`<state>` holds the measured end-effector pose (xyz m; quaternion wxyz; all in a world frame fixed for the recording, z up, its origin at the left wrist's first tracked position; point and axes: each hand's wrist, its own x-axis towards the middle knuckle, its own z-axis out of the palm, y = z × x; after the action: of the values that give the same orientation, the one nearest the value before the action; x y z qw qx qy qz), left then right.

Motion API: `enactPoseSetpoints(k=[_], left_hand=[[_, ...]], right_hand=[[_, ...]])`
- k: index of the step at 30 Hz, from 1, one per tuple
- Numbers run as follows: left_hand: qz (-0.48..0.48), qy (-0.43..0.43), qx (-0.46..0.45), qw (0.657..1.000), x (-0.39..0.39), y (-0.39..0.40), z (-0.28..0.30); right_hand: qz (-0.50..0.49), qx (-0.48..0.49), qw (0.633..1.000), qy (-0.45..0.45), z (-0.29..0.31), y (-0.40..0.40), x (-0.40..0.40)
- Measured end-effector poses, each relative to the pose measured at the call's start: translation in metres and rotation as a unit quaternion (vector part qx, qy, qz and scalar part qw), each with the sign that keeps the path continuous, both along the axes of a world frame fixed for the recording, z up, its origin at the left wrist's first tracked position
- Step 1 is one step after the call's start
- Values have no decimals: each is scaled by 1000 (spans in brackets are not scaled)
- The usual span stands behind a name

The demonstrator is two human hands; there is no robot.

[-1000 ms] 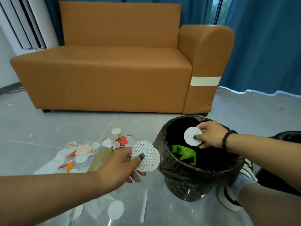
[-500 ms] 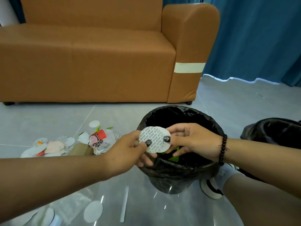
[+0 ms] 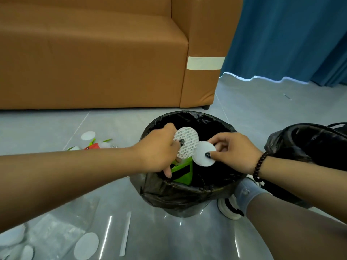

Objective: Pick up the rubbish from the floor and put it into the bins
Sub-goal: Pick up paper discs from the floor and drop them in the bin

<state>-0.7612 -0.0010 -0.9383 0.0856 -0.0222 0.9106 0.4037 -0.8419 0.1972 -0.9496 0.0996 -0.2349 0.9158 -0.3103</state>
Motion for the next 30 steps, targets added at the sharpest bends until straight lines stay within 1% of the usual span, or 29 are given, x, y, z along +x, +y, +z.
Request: enactPoseSetpoints(k=[2,4,6,9,11,14,16,18,20,23,25,30], left_hand=[[-49,30,-117,991,-8,3,4],[-93,32,-196,976,-14,4,-1],[-129,8,-226,966,-16,2,-10],[-137,-20,-237,962,-15,2,-18],[-123,1,-244,962,-13,1,-16],[-80,61,-228,968,-3,-5,-9],[-59,98,-189,975,10,-11,-1],[-50,128,-138,981,29,-18,7],[-37,138,-113,983,56,-31,14],[-10,107,-95,990,91,-52,15],[34,70,-74,994,117,-68,11],[160,-23,-9,987,181,-108,-9]], right_hand=[[41,71,996,28,-6,2,-1],[66,100,992,31,-10,3,0],[82,116,989,37,-11,3,0],[98,121,987,37,-10,6,1],[97,112,988,37,-8,8,2],[81,84,991,68,-3,5,3],[72,52,992,87,3,0,6],[76,17,994,80,11,-7,12],[101,-7,992,76,19,-18,23],[150,-38,983,98,30,-33,42],[185,-46,975,111,37,-47,55],[288,-11,946,147,44,-93,94]])
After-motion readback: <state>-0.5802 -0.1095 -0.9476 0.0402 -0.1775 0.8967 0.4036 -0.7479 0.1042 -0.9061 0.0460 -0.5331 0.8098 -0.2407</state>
